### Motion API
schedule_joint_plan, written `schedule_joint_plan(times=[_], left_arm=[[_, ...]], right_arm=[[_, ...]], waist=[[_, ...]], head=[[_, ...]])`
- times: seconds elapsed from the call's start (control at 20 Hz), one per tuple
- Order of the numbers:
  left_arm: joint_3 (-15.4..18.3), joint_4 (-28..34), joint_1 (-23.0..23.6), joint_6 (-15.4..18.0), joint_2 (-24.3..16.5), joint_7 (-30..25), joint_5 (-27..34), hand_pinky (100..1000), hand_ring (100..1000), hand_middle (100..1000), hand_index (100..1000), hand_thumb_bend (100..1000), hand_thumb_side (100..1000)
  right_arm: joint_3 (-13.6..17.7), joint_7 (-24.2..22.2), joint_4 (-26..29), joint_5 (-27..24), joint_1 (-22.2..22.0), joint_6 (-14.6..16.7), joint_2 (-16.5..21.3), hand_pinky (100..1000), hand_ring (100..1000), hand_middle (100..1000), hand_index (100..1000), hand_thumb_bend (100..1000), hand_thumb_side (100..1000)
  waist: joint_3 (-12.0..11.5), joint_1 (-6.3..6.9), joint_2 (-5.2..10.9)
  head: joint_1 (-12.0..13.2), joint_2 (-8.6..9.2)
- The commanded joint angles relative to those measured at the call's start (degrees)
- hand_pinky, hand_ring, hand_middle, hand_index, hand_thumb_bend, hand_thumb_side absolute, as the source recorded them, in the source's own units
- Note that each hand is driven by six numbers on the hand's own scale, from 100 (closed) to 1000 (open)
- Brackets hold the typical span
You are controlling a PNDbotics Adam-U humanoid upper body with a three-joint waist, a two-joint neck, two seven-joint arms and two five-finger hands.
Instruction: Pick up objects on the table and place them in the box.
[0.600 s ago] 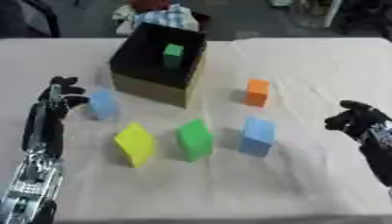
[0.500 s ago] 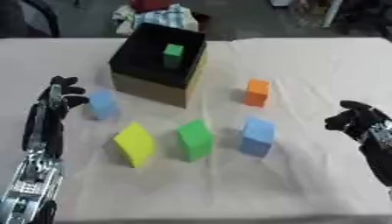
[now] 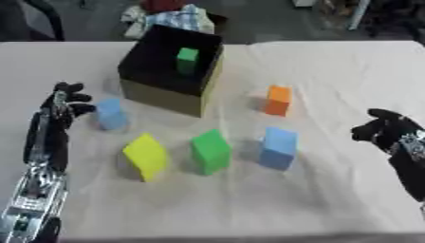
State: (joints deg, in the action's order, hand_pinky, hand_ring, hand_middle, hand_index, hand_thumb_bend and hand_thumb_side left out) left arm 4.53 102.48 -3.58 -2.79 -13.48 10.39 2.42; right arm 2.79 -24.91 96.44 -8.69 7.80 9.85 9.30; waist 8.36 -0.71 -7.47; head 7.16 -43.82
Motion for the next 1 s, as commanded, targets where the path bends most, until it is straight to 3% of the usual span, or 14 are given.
schedule_joint_plan(times=[0.05, 0.3, 0.4, 0.45, 0.6, 0.75, 1.0], left_arm=[[0.8, 1.4, -1.2, 0.4, -1.7, -0.6, -1.3, 810, 617, 604, 783, 100, 875], [2.0, 0.3, -4.6, -1.1, -6.6, -3.6, -9.1, 838, 687, 663, 801, 100, 754], [1.8, -0.8, -6.6, -2.1, -9.7, -6.5, -12.9, 842, 698, 678, 809, 100, 731], [1.5, -1.5, -7.6, -2.5, -11.7, -8.2, -15.0, 850, 718, 706, 828, 100, 662], [-0.4, -4.6, -11.2, -2.6, -17.8, -15.2, -21.6, 857, 739, 739, 857, 129, 602], [-3.5, -8.1, -15.1, -0.9, -23.6, -23.4, -26.5, 862, 765, 782, 900, 270, 549], [-8.8, -15.4, -21.5, 2.6, -30.4, -34.6, -31.5, 857, 778, 811, 924, 428, 559]], right_arm=[[0.2, -0.1, 0.8, 0.2, 0.6, 0.1, 0.5, 730, 712, 583, 815, 100, 705], [0.2, -0.1, 0.7, 0.4, 0.4, 0.0, 0.6, 730, 712, 583, 815, 100, 706], [0.3, -0.1, 0.7, 0.5, 0.4, 0.1, 0.7, 730, 712, 583, 815, 100, 706], [0.3, -0.1, 0.6, 0.5, 0.3, 0.1, 0.8, 730, 712, 583, 815, 100, 706], [0.4, 0.0, 0.6, 0.6, 0.2, 0.0, 0.9, 730, 712, 583, 815, 100, 707], [0.3, -0.1, 0.5, 0.7, 0.1, 0.0, 1.1, 731, 712, 583, 815, 100, 707], [0.3, -0.3, 0.4, 0.9, -0.1, 0.0, 1.4, 731, 713, 583, 815, 100, 708]], waist=[[0.1, 0.0, 0.04], [0.2, 0.29, 0.29], [0.3, 0.42, 0.4], [0.3, 0.53, 0.46], [0.5, 0.72, 0.61], [0.7, 0.9, 0.8], [0.9, 1.2, 1.26]], head=[[-0.2, -0.3], [-0.4, -0.3], [-0.5, -0.3], [-0.6, -0.3], [-0.8, -0.3], [-0.9, -0.3], [-0.9, -0.3]])
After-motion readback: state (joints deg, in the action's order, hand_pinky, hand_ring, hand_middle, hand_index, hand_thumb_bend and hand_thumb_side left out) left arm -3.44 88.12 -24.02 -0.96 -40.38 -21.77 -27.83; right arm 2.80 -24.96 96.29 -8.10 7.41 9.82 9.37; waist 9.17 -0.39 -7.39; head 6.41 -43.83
